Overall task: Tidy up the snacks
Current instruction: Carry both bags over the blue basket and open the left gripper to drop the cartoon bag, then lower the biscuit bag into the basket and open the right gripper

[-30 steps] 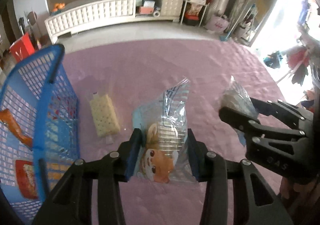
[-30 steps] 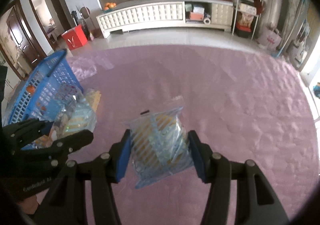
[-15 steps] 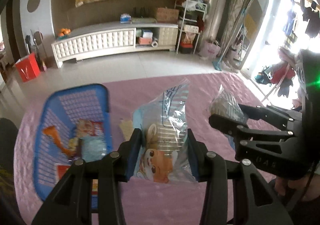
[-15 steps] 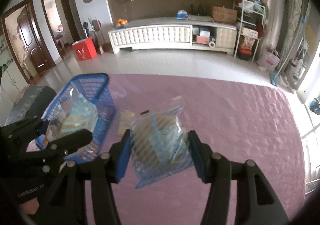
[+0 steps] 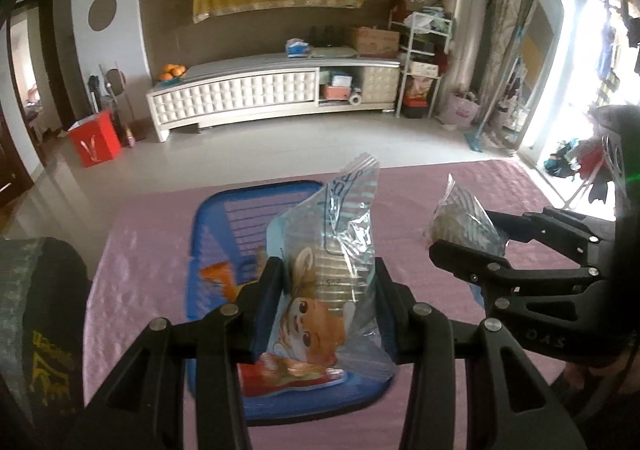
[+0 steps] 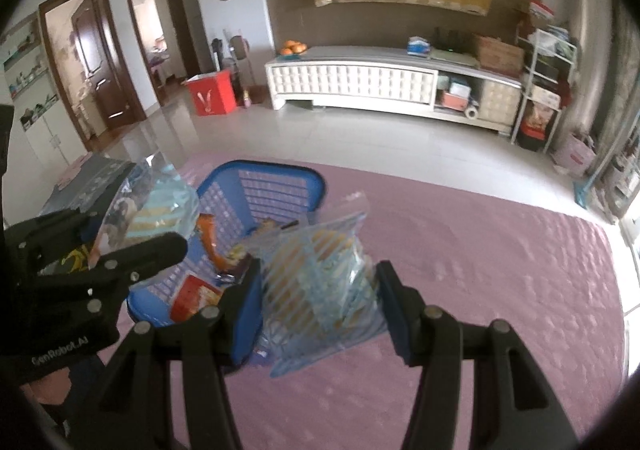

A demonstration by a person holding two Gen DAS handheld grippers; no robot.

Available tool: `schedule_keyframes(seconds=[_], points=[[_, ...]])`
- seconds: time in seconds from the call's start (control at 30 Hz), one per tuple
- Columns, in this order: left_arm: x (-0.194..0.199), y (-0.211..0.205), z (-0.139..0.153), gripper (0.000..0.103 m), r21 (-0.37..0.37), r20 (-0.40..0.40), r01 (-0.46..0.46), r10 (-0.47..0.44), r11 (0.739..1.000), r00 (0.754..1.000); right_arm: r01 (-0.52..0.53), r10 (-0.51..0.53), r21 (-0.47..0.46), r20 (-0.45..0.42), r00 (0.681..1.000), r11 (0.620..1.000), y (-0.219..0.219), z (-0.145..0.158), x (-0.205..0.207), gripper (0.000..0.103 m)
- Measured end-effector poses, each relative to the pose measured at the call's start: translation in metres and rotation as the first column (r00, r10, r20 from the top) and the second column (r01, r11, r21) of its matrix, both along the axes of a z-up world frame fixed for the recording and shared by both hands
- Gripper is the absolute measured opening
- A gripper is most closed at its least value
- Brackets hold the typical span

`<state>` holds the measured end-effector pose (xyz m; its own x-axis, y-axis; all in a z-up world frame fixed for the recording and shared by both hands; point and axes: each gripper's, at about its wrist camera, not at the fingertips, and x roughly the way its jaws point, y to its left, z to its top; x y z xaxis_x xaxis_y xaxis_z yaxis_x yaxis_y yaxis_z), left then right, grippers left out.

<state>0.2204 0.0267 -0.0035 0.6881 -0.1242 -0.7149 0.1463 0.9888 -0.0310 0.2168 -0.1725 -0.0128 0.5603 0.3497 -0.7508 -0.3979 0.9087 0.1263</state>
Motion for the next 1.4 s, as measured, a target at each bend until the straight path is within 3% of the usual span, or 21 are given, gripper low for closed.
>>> schedule_keyframes(seconds=[0.33, 0.7, 0.73, 0.8, 1.07, 1.4], points=[[0.033, 0.03, -0.046, 0.041, 0.068, -0.099, -0.028, 0.035, 0.997, 0.994, -0.06, 0.059, -0.014, -0.063, 0.996, 0.998, 0.042, -0.034, 0.026, 0.06], [0.056, 0.033, -0.095, 0.043, 0.125, -0.206, -0.025, 0.05, 0.992, 0.977, -0.044, 0.04, -0.034, -0.105, 0.994, 0.998, 0.043, -0.056, 0.034, 0.06], [0.057, 0.031, -0.095, 0.045, 0.129, -0.198, -0.023, 0.048, 0.991, 0.979, -0.044, 0.04, -0.035, -0.108, 0.993, 0.998, 0.042, -0.057, 0.034, 0.06], [0.057, 0.03, -0.093, 0.061, 0.137, -0.186, -0.029, 0.055, 0.99, 0.981, -0.041, 0.036, -0.037, -0.115, 0.993, 0.998, 0.04, -0.058, 0.035, 0.06], [0.044, 0.04, -0.066, 0.061, 0.089, -0.138, -0.047, 0.059, 0.995, 0.989, -0.036, 0.033, -0.026, -0.105, 0.994, 0.999, 0.038, -0.044, 0.035, 0.06], [0.028, 0.082, -0.04, 0.061, 0.03, -0.085, -0.112, 0.115, 0.993, 0.99, -0.09, 0.087, -0.045, -0.052, 0.995, 0.995, 0.068, -0.02, 0.03, 0.06]])
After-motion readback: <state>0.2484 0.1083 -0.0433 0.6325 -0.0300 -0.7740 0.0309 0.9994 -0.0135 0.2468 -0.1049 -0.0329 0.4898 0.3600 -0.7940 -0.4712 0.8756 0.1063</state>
